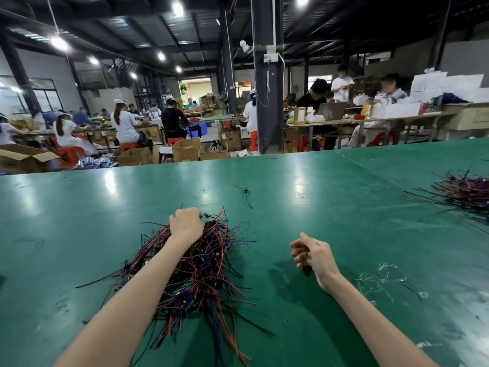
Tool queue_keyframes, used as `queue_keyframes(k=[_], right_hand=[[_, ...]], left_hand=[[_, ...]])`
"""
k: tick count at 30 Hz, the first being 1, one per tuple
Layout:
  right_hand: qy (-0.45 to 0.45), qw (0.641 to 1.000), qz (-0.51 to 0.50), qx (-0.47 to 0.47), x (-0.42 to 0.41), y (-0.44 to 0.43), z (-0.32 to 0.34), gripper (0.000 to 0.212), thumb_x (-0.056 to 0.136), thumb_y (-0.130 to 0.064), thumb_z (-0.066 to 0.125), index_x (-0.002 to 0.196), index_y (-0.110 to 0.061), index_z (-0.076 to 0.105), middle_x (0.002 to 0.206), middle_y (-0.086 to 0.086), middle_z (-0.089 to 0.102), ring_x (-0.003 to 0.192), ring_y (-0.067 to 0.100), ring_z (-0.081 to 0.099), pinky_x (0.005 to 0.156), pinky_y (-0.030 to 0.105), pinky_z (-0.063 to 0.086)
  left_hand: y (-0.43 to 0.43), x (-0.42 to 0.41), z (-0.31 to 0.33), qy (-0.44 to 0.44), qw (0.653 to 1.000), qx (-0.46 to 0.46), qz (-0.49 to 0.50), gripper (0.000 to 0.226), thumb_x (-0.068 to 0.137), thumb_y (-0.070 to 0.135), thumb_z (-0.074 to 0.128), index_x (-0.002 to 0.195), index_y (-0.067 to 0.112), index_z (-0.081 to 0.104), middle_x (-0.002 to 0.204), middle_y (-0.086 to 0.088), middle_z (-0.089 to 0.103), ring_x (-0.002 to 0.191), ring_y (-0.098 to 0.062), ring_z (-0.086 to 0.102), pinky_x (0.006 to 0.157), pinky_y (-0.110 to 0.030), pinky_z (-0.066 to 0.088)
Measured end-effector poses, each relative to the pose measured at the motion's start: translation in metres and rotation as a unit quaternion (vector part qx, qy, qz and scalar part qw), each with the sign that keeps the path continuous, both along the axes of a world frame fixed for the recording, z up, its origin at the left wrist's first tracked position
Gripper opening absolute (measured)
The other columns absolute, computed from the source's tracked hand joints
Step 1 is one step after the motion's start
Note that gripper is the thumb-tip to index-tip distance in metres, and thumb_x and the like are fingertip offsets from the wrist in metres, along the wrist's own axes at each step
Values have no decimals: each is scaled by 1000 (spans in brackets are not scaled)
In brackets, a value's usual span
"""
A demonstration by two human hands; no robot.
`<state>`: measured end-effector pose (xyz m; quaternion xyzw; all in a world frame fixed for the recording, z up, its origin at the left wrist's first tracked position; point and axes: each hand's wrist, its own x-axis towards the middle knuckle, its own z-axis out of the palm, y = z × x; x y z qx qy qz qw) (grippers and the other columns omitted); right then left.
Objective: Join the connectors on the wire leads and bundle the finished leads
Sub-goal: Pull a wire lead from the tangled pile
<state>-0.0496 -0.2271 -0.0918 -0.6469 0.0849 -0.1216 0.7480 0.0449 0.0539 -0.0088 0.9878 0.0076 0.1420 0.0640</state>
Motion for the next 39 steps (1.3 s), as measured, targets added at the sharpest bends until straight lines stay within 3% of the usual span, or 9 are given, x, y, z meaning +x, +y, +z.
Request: queue_keyframes(k=[5, 11, 17, 20, 22, 28, 35, 37, 39], right_hand=[[-1, 1000, 3, 7, 0, 0, 1, 40, 97, -27, 52, 79, 4, 68, 61, 11, 62, 48, 16, 53, 44, 25, 45], [-1, 1000, 2, 8, -1, 0, 1, 40, 97, -27, 51, 79, 5, 68, 61, 12, 62, 49, 16, 53, 44, 25, 45], [2, 1000, 3, 8, -2, 1, 2, 40, 98, -26, 51, 81, 6, 67, 62, 12, 62, 49, 16, 53, 44, 25, 46], [3, 1000, 4, 7, -2, 1, 2, 40, 98, -27, 51, 81, 6, 67, 62, 12, 62, 50, 17, 54, 44, 26, 46], [3, 1000, 4, 4, -2, 0, 1, 40, 97, -27, 51, 81, 5, 68, 63, 13, 63, 50, 16, 54, 44, 26, 46], [2, 1000, 9, -1, -2, 1, 2, 39, 97, -27, 51, 80, 4, 68, 64, 12, 64, 50, 16, 55, 45, 25, 45], [-13, 997, 66, -25, -11, 7, 9, 33, 96, -22, 50, 80, -4, 71, 70, 10, 66, 56, 16, 54, 49, 22, 43], [-4, 994, 108, 2, -14, 10, 14, 31, 96, -24, 48, 86, -5, 71, 74, 8, 68, 60, 16, 55, 53, 23, 43], [17, 983, 167, 76, -16, 15, 19, 31, 92, -29, 49, 92, -8, 70, 77, 6, 68, 62, 15, 56, 56, 24, 43]], left_hand=[[2, -2, 14, 13, 997, -73, -6, 26, 84, 26, 71, 108, 18, 69, 112, -3, 68, 108, -25, 58, 97, -38, 41], [15, -1, 37, 93, 972, -210, -44, 25, 72, 18, 82, 93, 4, 76, 105, -10, 71, 98, -26, 64, 82, -33, 50], [14, 0, 37, 44, 976, -206, -55, 14, 81, 21, 75, 84, 7, 77, 87, -8, 74, 73, -20, 62, 69, -30, 49], [13, -3, 51, -42, 967, -246, -58, 16, 85, 21, 70, 88, 6, 71, 93, -10, 71, 85, -29, 65, 83, -37, 53], [12, -9, 70, -95, 933, -336, -87, 9, 89, 16, 64, 85, 8, 63, 92, -13, 69, 80, -25, 67, 82, -43, 55], [-11, -49, 119, -152, 761, -602, -188, 10, 95, 13, 56, 87, 9, 58, 80, -10, 70, 52, -14, 65, 54, -29, 57], [-68, -88, 110, 69, 597, -751, -276, 9, 90, 13, 56, 94, 5, 57, 81, -8, 73, 70, -18, 70, 62, -32, 58], [-86, -94, 93, 125, 574, -767, -259, 12, 85, 15, 60, 92, 5, 58, 87, -10, 74, 75, -18, 71, 64, -33, 59], [-102, -97, 71, 152, 588, -761, -228, 10, 87, 17, 60, 92, 8, 59, 89, -7, 74, 78, -14, 71, 64, -31, 58]])
